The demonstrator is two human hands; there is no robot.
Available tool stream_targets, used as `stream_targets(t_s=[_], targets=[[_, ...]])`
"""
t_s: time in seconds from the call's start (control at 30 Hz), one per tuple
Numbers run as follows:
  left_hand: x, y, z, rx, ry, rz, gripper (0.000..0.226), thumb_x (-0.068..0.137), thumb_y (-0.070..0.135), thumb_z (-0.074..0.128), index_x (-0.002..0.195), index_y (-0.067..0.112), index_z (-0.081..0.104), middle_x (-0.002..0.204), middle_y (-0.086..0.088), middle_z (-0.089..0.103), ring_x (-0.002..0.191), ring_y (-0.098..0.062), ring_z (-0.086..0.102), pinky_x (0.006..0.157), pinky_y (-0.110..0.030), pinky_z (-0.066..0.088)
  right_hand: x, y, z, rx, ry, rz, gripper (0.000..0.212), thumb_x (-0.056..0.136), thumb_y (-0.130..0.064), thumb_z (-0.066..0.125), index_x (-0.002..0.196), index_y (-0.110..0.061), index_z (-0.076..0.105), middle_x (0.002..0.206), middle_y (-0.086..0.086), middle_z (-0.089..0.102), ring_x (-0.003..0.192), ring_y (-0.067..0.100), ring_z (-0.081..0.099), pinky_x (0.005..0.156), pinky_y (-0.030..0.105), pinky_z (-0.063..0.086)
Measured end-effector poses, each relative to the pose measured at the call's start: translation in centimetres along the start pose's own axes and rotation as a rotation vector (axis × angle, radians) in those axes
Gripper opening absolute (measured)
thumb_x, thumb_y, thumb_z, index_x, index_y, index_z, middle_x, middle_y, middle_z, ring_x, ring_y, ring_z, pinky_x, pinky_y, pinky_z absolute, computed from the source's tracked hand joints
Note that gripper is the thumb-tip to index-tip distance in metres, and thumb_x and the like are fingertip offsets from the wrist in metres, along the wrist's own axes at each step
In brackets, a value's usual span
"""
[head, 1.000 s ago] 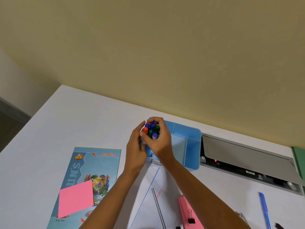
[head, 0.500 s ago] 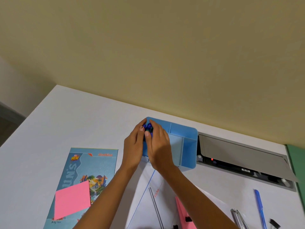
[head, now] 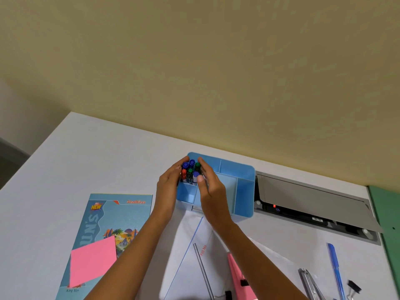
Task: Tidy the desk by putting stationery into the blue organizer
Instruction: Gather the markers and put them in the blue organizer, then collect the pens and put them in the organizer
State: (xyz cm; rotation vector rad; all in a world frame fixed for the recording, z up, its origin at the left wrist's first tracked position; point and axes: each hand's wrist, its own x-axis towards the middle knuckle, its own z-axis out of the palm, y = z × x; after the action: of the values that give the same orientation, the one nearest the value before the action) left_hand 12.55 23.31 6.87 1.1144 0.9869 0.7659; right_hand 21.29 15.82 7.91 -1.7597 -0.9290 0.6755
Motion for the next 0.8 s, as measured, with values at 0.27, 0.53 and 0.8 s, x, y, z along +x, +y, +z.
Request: stream_targets(t_s=[0.27, 0.53, 0.8], targets=[[-0.1, -0.9, -0.1, 0.1, 0.024, 0.012, 0.031, 0.102, 0.017, 0.034, 0.111, 0.035, 0.058, 0.121, 0.003, 0.057, 0.117, -0.016, 0.055, 0.099, -0.034, 0.048, -0.5, 0.0, 0.0, -0.107, 0.038, -0.083, 0.041, 0.098, -0.001, 0.043, 0.138, -0.006, 0.044, 0.139, 0.008, 0.052, 0.128, 0.017, 0.05, 0.108, 0.028, 0.043], [-1.9, -0.9, -1.3, 0.126, 0.219, 0.012, 0.034, 0.099, 0.014, 0.035, 0.122, 0.023, 0.059, 0.126, 0.006, 0.059, 0.118, -0.011, 0.054, 0.1, -0.032, 0.046, -1.9, 0.1, -1.4, 0.005, 0.122, -0.02, 0.04, 0.095, 0.005, 0.043, 0.133, -0.006, 0.049, 0.13, 0.008, 0.059, 0.12, 0.015, 0.057, 0.103, 0.023, 0.045], [-9.0, -2.0, -3.5, 0.321, 0.198, 0.007, 0.023, 0.091, 0.004, 0.05, 0.102, 0.019, 0.064, 0.099, 0.009, 0.066, 0.088, -0.014, 0.06, 0.074, -0.026, 0.051, -9.4, 2.1, -4.8, -0.21, 0.354, -0.054, 0.025, 0.086, 0.004, 0.053, 0.097, -0.015, 0.066, 0.091, -0.003, 0.069, 0.085, 0.008, 0.066, 0.077, 0.017, 0.052]])
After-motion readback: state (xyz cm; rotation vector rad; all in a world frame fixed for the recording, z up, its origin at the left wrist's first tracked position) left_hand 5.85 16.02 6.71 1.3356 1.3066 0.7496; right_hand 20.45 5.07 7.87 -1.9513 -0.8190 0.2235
